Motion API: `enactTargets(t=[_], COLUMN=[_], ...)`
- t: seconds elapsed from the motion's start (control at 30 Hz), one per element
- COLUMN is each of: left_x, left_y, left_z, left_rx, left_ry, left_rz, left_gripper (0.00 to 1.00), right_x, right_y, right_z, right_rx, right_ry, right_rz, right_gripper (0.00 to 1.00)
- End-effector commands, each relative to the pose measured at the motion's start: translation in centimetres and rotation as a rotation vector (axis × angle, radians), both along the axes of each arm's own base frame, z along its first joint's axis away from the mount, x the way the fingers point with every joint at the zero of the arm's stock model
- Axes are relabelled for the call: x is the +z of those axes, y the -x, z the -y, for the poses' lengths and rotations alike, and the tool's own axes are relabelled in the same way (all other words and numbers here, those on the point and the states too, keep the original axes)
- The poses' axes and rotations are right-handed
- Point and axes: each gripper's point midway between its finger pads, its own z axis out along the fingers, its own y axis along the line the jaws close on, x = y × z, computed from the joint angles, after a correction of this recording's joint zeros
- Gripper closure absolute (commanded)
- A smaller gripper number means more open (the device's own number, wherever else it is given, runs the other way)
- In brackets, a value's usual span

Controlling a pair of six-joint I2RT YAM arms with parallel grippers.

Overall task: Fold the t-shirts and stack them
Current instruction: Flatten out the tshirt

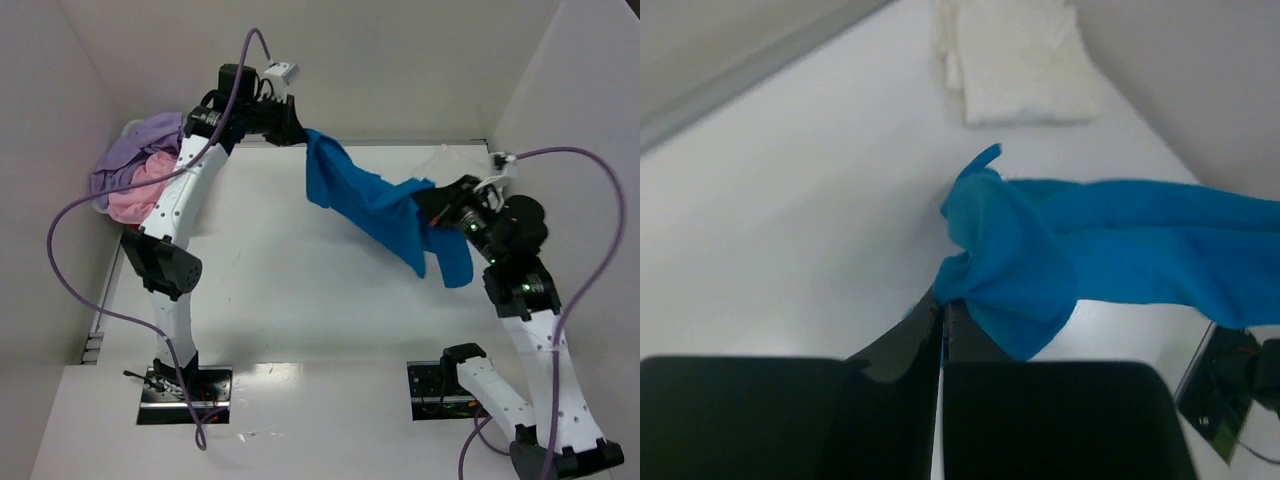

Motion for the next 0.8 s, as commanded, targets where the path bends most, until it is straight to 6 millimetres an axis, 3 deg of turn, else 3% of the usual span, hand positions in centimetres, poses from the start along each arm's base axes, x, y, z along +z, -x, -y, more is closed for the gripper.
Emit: enactTargets(t=[0.0,0.03,0.07,0.1,0.17,0.2,0.33,0.37,0.47,0.6,0.63,0.73,0.77], left_x=[-2.4,-3.5,-6.0,-5.7,-6.4,-6.7,-6.6,-6.7,-6.8,-7.4,-8.6,-9.0,-10.0], left_y=[0.6,0.3,0.1,0.5,0.7,0.8,1.1,1.3,1.6,2.1,2.3,3.0,3.4], left_z=[-6.4,-7.9,-9.7,-10.8,-12.3,-12.9,-12.5,-12.3,-12.2,-12.8,-13.1,-14.1,-14.3], left_rx=[0.124,0.178,0.212,0.24,0.268,0.274,0.248,0.24,0.231,0.253,0.265,0.31,0.316], left_ry=[-0.092,-0.118,-0.132,-0.135,-0.138,-0.146,-0.131,-0.128,-0.126,-0.154,-0.172,-0.205,-0.218], left_rz=[-0.066,-0.082,-0.134,-0.127,-0.145,-0.148,-0.151,-0.161,-0.17,-0.182,-0.213,-0.216,-0.239], left_gripper=[1.0,1.0,1.0,1.0,1.0,1.0,1.0,1.0,1.0,0.98,0.98,0.98,0.98], right_x=[-8.9,-11.8,-12.5,-13.2,-13.8,-13.8,-11.6,-11.9,-11.6,-14.5,-15.2,-16.4,-16.5], right_y=[-0.1,0.9,1.8,3.2,4.1,4.1,2.6,2.2,0.9,-1.9,-2.9,-5.4,-6.1], right_z=[-4.9,-5.8,-6.4,-7.0,-7.1,-6.6,-5.0,-4.9,-5.0,-3.8,-3.4,-2.8,-2.9], right_rx=[0.285,0.365,0.414,0.508,0.554,0.52,0.372,0.356,0.344,0.228,0.191,0.125,0.125], right_ry=[-0.071,-0.053,-0.043,-0.007,0.036,0.085,0.122,0.112,0.106,0.128,0.136,0.162,0.163], right_rz=[-0.249,-0.305,-0.313,-0.312,-0.319,-0.326,-0.25,-0.271,-0.263,-0.325,-0.343,-0.38,-0.385], right_gripper=[1.0,1.0,1.0,0.96,0.53,0.38,0.13,0.08,0.0,0.0,0.0,0.0,0.0])
